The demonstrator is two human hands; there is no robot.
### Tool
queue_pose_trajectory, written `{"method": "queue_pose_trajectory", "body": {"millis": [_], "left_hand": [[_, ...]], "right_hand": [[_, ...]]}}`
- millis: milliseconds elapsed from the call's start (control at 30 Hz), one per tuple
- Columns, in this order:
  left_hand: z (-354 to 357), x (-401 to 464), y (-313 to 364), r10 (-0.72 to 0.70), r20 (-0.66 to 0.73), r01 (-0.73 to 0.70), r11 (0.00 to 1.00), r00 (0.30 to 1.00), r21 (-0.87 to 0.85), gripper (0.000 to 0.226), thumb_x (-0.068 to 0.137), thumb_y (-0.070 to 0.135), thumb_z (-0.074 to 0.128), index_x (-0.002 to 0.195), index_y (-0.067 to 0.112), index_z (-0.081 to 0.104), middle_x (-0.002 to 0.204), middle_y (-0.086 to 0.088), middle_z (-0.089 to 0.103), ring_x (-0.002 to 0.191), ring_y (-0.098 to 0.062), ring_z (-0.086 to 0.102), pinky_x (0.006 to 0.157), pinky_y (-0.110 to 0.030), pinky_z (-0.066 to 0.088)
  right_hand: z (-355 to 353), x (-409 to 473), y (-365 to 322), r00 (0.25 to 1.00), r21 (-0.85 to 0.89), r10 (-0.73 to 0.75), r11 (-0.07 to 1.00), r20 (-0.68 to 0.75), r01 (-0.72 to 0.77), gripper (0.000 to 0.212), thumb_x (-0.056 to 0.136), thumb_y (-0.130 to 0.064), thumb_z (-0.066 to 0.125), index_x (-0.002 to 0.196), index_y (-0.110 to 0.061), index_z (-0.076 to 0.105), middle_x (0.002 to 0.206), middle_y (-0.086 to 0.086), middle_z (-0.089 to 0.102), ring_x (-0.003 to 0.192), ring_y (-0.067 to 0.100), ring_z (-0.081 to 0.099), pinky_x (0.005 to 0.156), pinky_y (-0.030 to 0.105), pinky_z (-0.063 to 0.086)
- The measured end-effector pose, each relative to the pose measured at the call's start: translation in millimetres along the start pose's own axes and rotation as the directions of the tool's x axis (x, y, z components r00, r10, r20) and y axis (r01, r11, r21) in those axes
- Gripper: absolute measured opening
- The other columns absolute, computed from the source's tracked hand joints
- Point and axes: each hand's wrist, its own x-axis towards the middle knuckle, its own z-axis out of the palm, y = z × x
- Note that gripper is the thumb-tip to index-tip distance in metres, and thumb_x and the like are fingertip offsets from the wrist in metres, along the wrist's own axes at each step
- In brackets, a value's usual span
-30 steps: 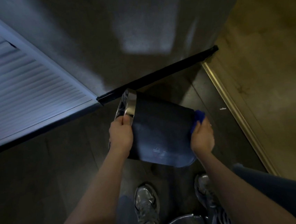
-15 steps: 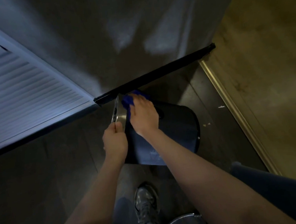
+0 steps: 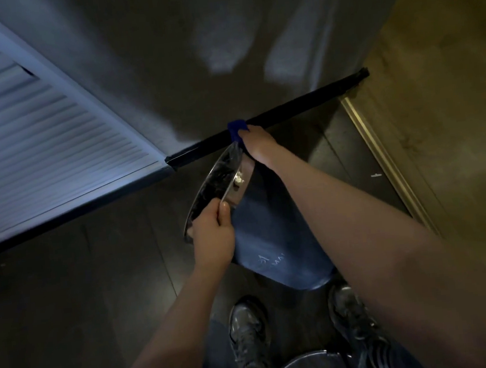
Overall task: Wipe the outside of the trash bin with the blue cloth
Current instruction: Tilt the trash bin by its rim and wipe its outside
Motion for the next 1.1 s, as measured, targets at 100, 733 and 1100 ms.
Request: {"method": "queue_pose_trajectory", "body": {"millis": [100, 733, 1100], "left_hand": [[2.6, 4.6, 7.7, -0.037, 0.063, 0.037, 0.999, 0.997, 0.003, 0.032, 0.095, 0.014, 0.039, 0.064, 0.010, 0.046, 0.059, 0.001, 0.043, 0.058, -0.013, 0.040, 0.055, -0.014, 0.033], [-8.1, 32.0, 30.9, 0.146, 0.553, -0.066, 0.985, 0.820, -0.161, 0.049, 0.086, -0.001, 0.049, 0.123, 0.030, 0.050, 0.097, 0.017, 0.062, 0.089, 0.012, 0.057, 0.073, 0.001, 0.041], [-20.1, 14.0, -1.9, -0.248, 0.378, 0.300, 0.950, 0.892, -0.085, 0.011, 0.091, 0.015, 0.049, 0.085, 0.014, 0.059, 0.083, -0.016, 0.058, 0.077, -0.027, 0.054, 0.067, -0.035, 0.045]], "right_hand": [[-1.2, -20.0, 15.9, 0.989, -0.034, -0.111, 0.994, -0.100, 0.108, 0.040, 0.099, -0.029, 0.028, 0.129, -0.009, 0.043, 0.128, 0.015, 0.052, 0.115, 0.031, 0.049, 0.085, 0.031, 0.034], [4.2, -99.5, 74.8, 0.838, -0.031, -0.151, 0.987, -0.524, 0.159, 0.062, 0.093, -0.045, 0.039, 0.143, -0.012, 0.023, 0.152, 0.007, 0.027, 0.140, 0.019, 0.021, 0.115, 0.034, 0.018], [9.6, -75.7, 87.7, 0.866, -0.306, -0.227, 0.948, -0.445, 0.092, 0.047, 0.099, -0.033, 0.028, 0.142, -0.012, 0.028, 0.151, 0.005, 0.030, 0.141, 0.021, 0.020, 0.114, 0.034, 0.016]]}}
